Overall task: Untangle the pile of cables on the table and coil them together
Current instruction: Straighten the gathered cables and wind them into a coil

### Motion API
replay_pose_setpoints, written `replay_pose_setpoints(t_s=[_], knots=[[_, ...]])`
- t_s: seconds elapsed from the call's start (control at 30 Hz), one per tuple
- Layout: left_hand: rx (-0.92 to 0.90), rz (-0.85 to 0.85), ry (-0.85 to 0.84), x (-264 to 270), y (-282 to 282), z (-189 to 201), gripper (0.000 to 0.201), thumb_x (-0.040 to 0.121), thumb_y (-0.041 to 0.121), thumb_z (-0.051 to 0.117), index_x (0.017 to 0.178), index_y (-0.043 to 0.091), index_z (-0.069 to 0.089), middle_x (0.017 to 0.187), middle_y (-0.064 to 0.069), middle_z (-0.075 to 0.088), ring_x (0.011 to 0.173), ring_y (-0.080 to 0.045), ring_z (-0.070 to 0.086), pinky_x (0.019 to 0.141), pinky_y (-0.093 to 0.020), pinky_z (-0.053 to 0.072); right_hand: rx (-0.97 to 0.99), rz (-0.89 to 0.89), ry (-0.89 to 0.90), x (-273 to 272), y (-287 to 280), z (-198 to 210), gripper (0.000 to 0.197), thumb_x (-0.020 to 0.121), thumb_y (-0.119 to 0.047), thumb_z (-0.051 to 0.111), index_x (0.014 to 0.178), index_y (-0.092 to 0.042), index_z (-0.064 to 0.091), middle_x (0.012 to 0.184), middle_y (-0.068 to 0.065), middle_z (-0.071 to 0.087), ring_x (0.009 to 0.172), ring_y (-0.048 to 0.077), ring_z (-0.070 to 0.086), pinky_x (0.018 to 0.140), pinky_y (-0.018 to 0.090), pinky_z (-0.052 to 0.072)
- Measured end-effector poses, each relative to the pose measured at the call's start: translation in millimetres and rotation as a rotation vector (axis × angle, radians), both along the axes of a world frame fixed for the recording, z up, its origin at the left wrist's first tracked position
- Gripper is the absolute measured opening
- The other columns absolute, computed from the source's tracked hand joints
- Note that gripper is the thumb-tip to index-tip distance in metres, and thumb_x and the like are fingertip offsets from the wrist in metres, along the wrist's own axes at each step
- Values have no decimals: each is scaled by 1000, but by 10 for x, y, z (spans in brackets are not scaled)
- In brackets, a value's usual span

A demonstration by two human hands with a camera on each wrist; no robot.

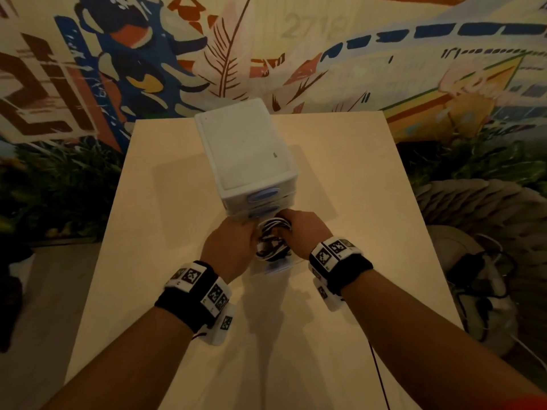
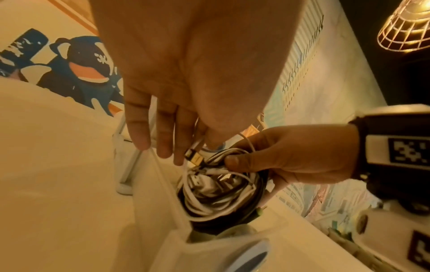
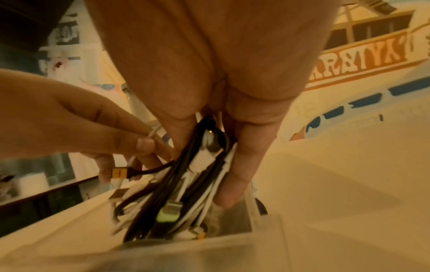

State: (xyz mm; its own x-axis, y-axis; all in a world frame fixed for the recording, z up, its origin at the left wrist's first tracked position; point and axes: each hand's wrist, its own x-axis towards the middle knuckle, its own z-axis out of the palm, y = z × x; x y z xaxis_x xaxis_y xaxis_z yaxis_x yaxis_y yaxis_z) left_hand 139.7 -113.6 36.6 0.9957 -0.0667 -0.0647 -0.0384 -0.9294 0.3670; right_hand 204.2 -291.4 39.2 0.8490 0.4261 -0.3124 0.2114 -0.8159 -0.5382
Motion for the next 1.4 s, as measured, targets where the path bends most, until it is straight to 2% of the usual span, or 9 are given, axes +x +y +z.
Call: replay_pose_setpoints(t_s=[0.3,0.47,0.57,0.7,0.83,0.97,1.1,1.27,1.4], knots=[[36,85,-79,-189,85,-39,15,91,27,75,105,25,80,84,-5,76,74,-31,67,61,-38,56,-182,24,-1,-28,164,19,32,105,-21,41,131,-3,46,117,18,63,105,36,63,74,32,40],[171,-44,-10,-205,92,-192,29,91,30,47,88,26,75,58,-4,60,59,-30,57,45,-33,45,-193,21,28,-189,262,51,35,107,-23,33,130,1,46,122,21,57,108,39,60,82,40,46],[252,-58,-5,-193,81,-216,20,89,26,55,90,28,75,58,-2,60,60,-30,57,50,-31,33,-200,37,44,-158,257,-3,39,103,-13,39,137,6,41,126,23,55,111,39,59,85,42,49],[300,-68,37,-177,-9,-90,16,97,29,57,100,29,73,72,-2,66,74,-29,60,63,-33,30,-189,-8,-38,-90,236,-44,34,101,-14,40,132,-5,50,121,15,63,108,34,63,86,38,51],[285,-41,43,-228,-97,-129,52,98,48,37,126,17,68,110,-6,74,95,-32,67,77,-43,48,-108,-66,-76,-103,226,-77,34,102,-13,37,130,-10,57,121,12,65,109,33,64,91,39,52],[372,-65,229,-266,-80,-248,72,97,57,10,158,26,33,160,-5,42,142,-36,40,107,-54,34,-58,-98,-63,-221,229,-75,48,104,-17,37,151,-8,38,146,14,49,128,33,53,105,39,44],[411,-92,266,-209,-94,-151,65,101,57,17,162,34,17,165,2,30,146,-35,30,112,-52,28,-8,-55,-4,-350,189,-1,63,106,-23,31,160,-4,7,168,16,8,153,27,19,123,30,17],[450,-96,299,-155,-87,-77,55,105,48,27,159,34,25,160,3,39,138,-35,39,107,-50,32,-132,87,-35,-353,119,14,79,99,-15,43,159,-4,-8,167,18,-11,156,29,0,127,35,9],[441,-103,331,-118,-99,-33,56,102,55,22,152,36,38,152,3,48,132,-34,44,104,-47,35,-132,76,-65,-254,33,8,63,99,-9,46,158,-9,24,167,10,16,139,30,46,110,38,44]])
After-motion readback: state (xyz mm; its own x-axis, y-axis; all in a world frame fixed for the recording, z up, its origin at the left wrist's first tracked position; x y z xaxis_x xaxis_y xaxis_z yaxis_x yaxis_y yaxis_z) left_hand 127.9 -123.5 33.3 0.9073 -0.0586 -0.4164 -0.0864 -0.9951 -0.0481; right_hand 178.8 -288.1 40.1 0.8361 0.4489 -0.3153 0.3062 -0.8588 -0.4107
